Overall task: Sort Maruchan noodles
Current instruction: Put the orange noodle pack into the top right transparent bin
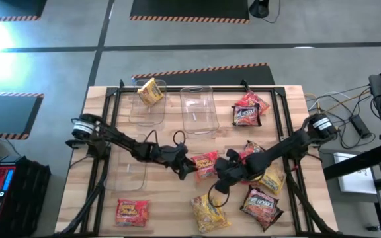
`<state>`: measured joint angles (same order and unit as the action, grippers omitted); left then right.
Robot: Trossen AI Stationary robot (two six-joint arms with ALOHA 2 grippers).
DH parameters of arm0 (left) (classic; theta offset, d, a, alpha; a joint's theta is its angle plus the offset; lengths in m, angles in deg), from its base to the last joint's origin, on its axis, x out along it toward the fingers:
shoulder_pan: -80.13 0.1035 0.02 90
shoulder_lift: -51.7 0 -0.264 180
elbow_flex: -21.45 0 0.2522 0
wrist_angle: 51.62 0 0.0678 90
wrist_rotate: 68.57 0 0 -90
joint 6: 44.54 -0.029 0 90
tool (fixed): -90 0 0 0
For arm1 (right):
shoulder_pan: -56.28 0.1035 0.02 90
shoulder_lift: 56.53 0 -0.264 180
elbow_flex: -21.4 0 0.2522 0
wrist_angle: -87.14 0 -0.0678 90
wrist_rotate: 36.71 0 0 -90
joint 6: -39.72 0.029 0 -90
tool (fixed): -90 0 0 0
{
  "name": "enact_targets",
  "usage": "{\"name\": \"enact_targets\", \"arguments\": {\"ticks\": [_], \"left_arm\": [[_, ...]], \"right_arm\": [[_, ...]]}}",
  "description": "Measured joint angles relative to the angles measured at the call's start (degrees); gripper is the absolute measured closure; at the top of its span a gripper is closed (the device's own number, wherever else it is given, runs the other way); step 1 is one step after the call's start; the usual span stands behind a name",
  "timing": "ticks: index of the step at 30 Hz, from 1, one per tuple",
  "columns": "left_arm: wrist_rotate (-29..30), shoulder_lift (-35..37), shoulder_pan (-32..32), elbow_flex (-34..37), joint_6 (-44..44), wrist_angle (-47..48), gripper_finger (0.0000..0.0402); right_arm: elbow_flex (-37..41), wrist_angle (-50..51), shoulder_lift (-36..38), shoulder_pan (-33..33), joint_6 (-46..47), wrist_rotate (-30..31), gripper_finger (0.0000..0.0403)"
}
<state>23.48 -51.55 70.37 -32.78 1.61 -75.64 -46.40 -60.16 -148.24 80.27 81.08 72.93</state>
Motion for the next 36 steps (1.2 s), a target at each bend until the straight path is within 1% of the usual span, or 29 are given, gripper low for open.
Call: {"name": "enact_targets", "arguments": {"ticks": [5, 9, 16, 22, 26, 28, 36], "left_arm": [[0.0, 1.8, 0.8, 0.1, -2.0, -0.3, 0.0235], [-0.1, 4.1, 0.9, 0.3, -2.2, 1.5, 0.0235], [0.0, 7.6, 3.1, 0.5, -2.2, 8.6, 0.0235], [-0.2, 7.8, 5.1, 0.4, -0.5, 9.3, 0.0235], [-3.9, 7.8, 7.2, 0.4, -1.3, 9.4, 0.0234], [-4.9, 7.7, 8.0, 0.4, -1.7, 9.9, 0.0229], [-5.1, 7.7, 8.8, 0.4, -1.9, 12.5, 0.0190]], "right_arm": [[0.0, 0.0, -1.6, 0.0, 0.0, 0.3, 0.0373], [-0.1, -0.2, -2.7, 0.0, 0.2, 0.6, 0.0384], [-0.1, 0.0, -3.1, 0.2, -0.6, 0.4, 0.0385], [0.0, 0.1, -3.2, 0.4, -1.5, 0.3, 0.0385], [0.0, 0.2, -3.2, 0.4, -2.4, 0.1, 0.0385], [0.0, 0.2, -3.2, 0.4, -3.0, 0.0, 0.0385], [0.1, 0.3, -3.2, 0.4, -6.0, -0.1, 0.0385]]}}
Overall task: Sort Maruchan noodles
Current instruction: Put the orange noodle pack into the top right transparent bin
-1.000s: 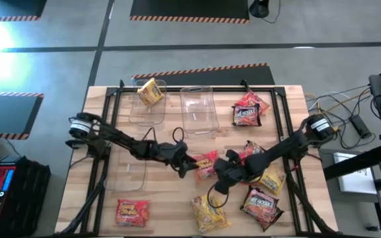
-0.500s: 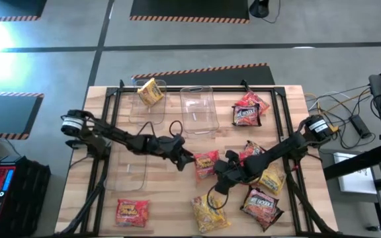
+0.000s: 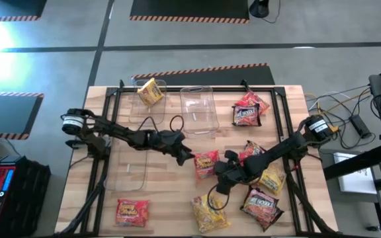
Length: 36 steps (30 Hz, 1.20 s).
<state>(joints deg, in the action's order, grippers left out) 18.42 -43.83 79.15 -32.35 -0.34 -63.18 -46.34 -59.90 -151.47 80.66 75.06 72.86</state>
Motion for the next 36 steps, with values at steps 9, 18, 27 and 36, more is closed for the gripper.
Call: {"name": "enact_targets", "arguments": {"ticks": [9, 18, 27, 36], "left_arm": [[1.3, -2.9, -0.1, 0.0, 9.1, -2.2, 0.0159], [-1.3, -8.2, -0.8, -0.4, 15.4, -12.3, 0.0157], [-4.3, -11.2, -0.9, -0.4, 19.7, -13.7, 0.0157], [-7.6, -11.3, -1.0, -0.4, 21.7, -15.4, 0.0157]], "right_arm": [[0.0, -0.1, 0.0, 0.0, -4.2, 0.0, 0.0385], [0.0, -0.2, 0.0, 0.0, -7.9, 0.4, 0.0385], [0.0, -0.5, -0.1, -0.5, -12.7, 2.9, 0.0385], [0.1, -2.1, -0.2, -1.2, -15.7, 4.5, 0.0385]]}}
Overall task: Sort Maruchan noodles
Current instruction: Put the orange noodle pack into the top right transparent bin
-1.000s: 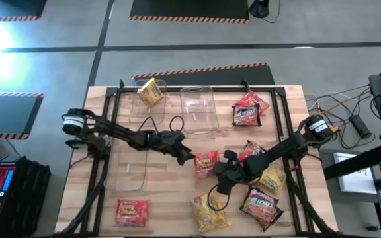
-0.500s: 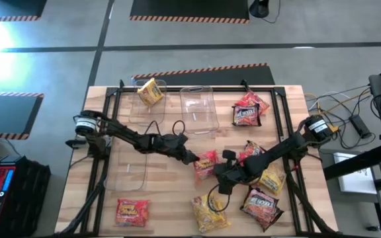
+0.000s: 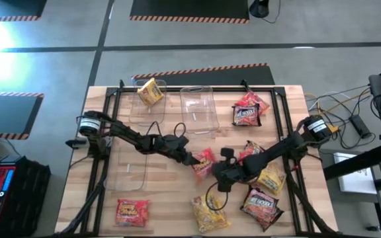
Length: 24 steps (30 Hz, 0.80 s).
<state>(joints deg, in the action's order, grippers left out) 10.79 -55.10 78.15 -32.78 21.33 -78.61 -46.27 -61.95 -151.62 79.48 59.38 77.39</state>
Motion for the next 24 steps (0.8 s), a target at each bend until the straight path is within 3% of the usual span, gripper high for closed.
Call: {"name": "enact_targets", "arguments": {"ticks": [14, 24], "left_arm": [[-0.8, 0.0, -0.3, 0.0, 1.3, 0.0, 0.0164], [-2.0, 0.0, -0.3, 0.0, -0.9, 0.7, 0.0250]], "right_arm": [[0.0, -5.6, 0.0, -0.8, -5.8, 2.1, 0.0385], [0.0, -5.9, 0.0, -1.2, -6.4, 3.1, 0.0385]]}}
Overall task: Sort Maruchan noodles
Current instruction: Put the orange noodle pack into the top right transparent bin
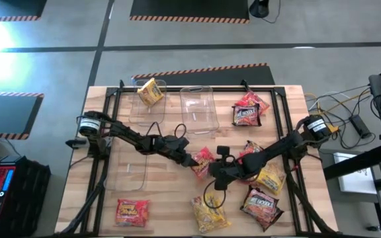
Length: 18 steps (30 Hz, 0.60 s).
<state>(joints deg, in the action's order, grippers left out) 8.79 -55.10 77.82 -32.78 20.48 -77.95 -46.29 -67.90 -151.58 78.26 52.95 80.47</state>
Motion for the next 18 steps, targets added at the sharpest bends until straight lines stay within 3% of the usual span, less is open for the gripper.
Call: {"name": "enact_targets", "arguments": {"ticks": [5, 10, 18], "left_arm": [[-0.1, 0.0, 0.0, 0.0, 0.0, 0.0, 0.0298], [0.0, 0.0, 0.0, 0.0, -0.6, 0.0, 0.0320], [-0.6, 0.0, 0.0, 0.0, -1.5, -0.6, 0.0322]], "right_arm": [[0.0, 0.0, 0.0, 0.0, 0.0, -0.1, 0.0385], [-0.1, 1.4, 1.0, 0.1, 0.2, -0.9, 0.0385], [-0.1, 6.2, 9.9, 0.4, 6.5, -11.9, 0.0385]]}}
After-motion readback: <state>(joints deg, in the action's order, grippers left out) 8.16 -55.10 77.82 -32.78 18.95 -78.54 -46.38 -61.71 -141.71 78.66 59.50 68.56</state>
